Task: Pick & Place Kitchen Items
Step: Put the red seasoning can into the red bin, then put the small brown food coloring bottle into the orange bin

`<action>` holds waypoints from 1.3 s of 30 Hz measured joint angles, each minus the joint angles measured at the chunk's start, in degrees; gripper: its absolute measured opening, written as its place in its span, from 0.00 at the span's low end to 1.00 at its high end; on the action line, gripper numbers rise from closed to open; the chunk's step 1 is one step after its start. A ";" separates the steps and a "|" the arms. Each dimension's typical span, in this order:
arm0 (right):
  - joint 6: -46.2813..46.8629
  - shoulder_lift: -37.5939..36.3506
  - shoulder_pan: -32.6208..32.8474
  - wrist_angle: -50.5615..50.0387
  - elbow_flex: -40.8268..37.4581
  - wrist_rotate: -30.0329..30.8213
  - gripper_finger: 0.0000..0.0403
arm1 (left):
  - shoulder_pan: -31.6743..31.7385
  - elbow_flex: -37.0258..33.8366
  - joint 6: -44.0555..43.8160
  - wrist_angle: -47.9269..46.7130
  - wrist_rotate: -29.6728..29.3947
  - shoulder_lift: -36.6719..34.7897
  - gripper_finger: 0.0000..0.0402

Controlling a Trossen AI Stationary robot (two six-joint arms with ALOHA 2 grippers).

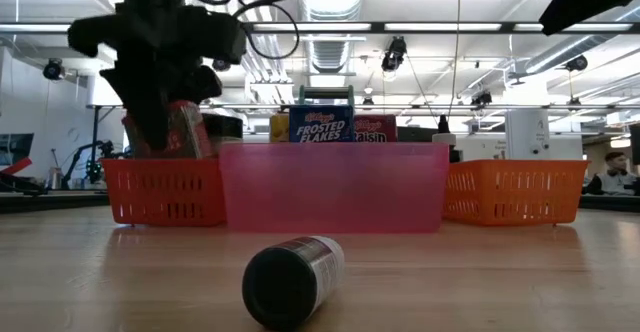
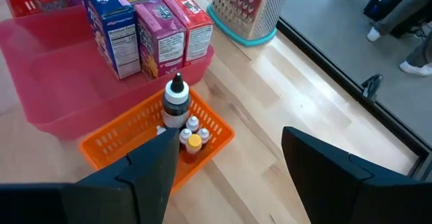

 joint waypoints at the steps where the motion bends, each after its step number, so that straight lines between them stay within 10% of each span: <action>1: -0.01 0.00 0.00 0.03 0.08 0.02 0.62 | 0.00 0.00 0.09 0.13 -0.04 0.54 0.54; 22: -1.05 0.02 0.00 0.81 -0.06 0.10 0.51 | -0.02 8.18 2.27 -5.03 -0.13 10.95 0.58; 39: -3.96 0.02 -0.06 1.54 -0.08 0.07 0.60 | -0.02 18.51 -2.74 -15.65 -0.53 7.74 0.66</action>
